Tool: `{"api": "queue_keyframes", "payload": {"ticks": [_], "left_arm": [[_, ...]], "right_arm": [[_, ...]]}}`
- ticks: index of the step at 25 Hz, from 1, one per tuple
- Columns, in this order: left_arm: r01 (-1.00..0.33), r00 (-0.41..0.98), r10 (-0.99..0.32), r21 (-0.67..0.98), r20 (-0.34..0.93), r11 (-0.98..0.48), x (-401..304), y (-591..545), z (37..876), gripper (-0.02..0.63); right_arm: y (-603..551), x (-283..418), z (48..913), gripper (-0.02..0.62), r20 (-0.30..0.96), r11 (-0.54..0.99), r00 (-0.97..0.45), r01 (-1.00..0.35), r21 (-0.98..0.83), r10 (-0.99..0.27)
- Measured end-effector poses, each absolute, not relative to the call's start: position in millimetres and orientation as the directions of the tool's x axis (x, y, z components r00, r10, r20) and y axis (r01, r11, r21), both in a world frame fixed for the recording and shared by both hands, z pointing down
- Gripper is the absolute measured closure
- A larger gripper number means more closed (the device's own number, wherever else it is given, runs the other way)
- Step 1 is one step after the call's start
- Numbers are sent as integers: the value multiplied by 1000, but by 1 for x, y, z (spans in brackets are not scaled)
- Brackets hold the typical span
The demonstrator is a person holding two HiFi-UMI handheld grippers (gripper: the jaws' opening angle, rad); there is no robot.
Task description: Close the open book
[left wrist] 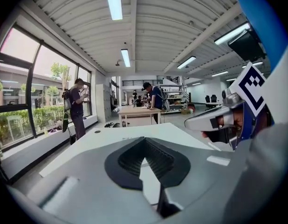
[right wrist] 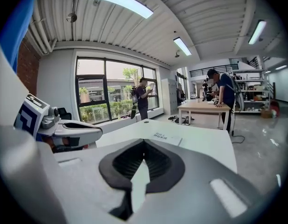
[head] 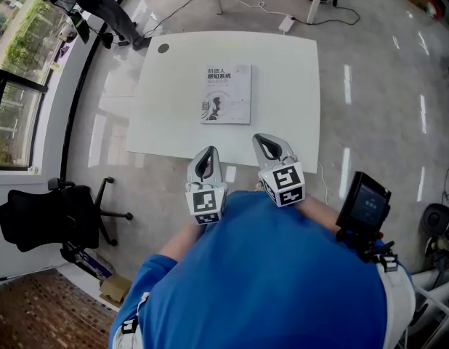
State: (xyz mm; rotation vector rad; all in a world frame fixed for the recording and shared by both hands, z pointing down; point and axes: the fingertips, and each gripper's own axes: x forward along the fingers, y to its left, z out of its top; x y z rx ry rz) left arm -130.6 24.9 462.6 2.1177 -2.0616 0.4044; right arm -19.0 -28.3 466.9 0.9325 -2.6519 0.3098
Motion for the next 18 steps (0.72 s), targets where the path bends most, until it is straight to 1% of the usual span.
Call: {"api": "queue_keyframes", "payload": {"ticks": [5,12,18], "left_arm": [[-988,53,-933,-117,356,-101,-107,-39,490,599],[-966,99,-884,-169,456,-196,-83,-64,524,598],[-951,106,-820,-185,562,-249,-58,-111,560,598]], "right_arm": [[-81,1,489,592,387,743,-720,-658,-120,-576],[-90,15,508,592,425,708,-687,-693,-137,-589],[-130,34,532,592,469,659,-650,-732,-173,-598]]}}
